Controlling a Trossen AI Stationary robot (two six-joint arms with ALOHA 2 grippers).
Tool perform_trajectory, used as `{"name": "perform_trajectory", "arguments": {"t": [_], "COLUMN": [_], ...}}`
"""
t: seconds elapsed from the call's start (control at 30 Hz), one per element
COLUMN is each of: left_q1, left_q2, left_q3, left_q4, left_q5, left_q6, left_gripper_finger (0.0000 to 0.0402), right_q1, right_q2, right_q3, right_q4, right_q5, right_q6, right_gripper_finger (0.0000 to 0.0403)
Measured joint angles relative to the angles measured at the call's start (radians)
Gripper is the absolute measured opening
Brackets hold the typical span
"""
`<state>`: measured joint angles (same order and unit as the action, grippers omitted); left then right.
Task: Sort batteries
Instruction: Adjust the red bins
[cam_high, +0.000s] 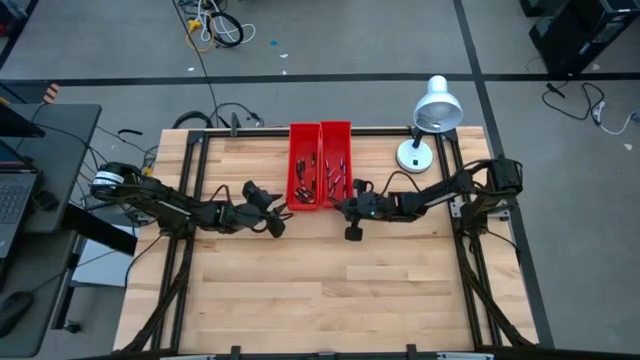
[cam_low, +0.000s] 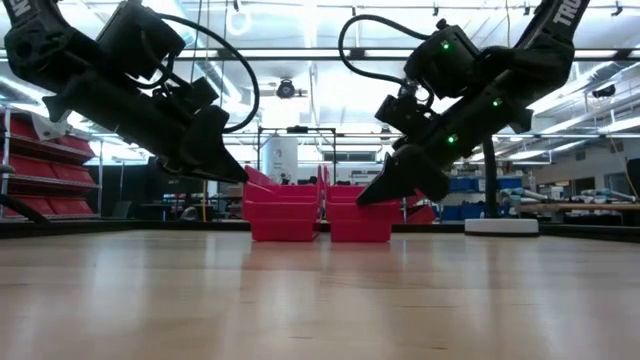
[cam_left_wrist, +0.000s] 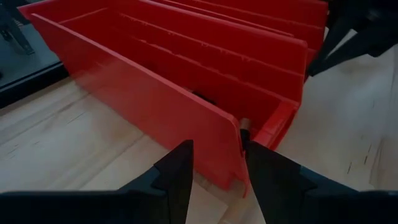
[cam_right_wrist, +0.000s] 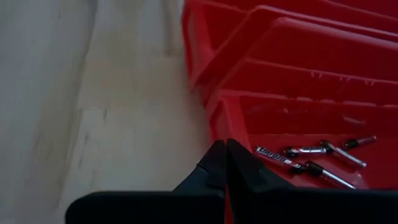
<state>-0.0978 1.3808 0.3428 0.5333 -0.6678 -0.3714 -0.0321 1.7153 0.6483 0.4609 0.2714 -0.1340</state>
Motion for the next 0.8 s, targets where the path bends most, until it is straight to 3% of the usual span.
{"name": "perform_trajectory", "arguments": {"t": [0.8], "left_q1": [0.086], "left_q2": [0.0], "left_q3": [0.0], "left_q4": [0.077], "left_q5": [0.048], "left_q6": [0.028], "left_gripper_finger": [0.0163], "right_q1": [-0.007], "right_q2": [0.0], "right_q3": [0.0], "right_q4": [0.015], "right_q5": [-0.011], "right_q6": [-0.008], "right_gripper_finger": [0.0]}}
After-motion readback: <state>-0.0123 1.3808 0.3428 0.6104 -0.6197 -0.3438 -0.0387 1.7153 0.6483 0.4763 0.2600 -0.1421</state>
